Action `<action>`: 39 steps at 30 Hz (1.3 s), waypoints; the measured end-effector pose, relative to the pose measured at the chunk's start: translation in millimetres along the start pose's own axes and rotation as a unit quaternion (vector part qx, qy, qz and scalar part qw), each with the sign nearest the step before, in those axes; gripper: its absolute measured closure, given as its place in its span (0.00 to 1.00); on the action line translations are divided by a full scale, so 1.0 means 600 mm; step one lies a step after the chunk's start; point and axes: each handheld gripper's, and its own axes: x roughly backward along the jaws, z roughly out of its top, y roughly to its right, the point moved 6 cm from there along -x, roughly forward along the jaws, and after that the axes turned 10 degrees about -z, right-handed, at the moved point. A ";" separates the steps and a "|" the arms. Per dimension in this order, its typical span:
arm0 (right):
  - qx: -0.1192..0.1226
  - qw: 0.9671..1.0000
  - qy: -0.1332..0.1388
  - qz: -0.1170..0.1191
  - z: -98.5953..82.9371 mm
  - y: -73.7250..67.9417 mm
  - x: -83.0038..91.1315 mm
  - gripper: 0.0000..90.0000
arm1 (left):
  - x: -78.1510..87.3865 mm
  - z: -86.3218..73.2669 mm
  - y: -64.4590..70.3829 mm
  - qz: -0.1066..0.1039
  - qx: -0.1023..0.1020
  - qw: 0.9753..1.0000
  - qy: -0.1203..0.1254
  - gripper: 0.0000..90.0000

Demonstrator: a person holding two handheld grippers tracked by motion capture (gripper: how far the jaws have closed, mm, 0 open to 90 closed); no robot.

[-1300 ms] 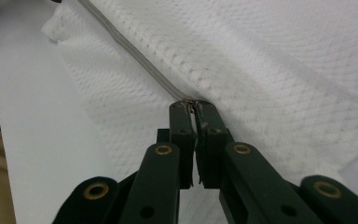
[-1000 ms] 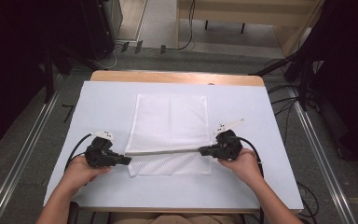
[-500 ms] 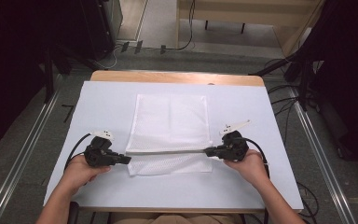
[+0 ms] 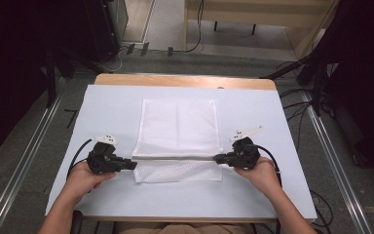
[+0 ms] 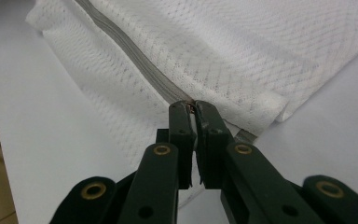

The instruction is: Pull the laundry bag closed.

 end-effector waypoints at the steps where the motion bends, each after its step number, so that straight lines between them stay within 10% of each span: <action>1: 0.000 1.000 0.001 0.001 0.000 0.000 -0.001 0.97 | -0.002 0.000 0.001 -0.006 0.002 1.000 -0.001 0.90; 16: 0.022 0.998 0.042 -0.030 0.005 0.001 -0.005 0.63 | 0.007 0.013 -0.010 0.015 0.021 0.999 0.045 0.44; 26: 0.014 0.992 0.098 -0.082 0.010 0.031 0.002 0.41 | 0.020 0.015 -0.030 0.064 0.036 0.995 0.064 0.40; 39: -0.039 0.985 0.112 -0.127 0.001 0.091 0.012 0.37 | 0.058 0.016 -0.063 0.118 0.071 0.983 0.125 0.38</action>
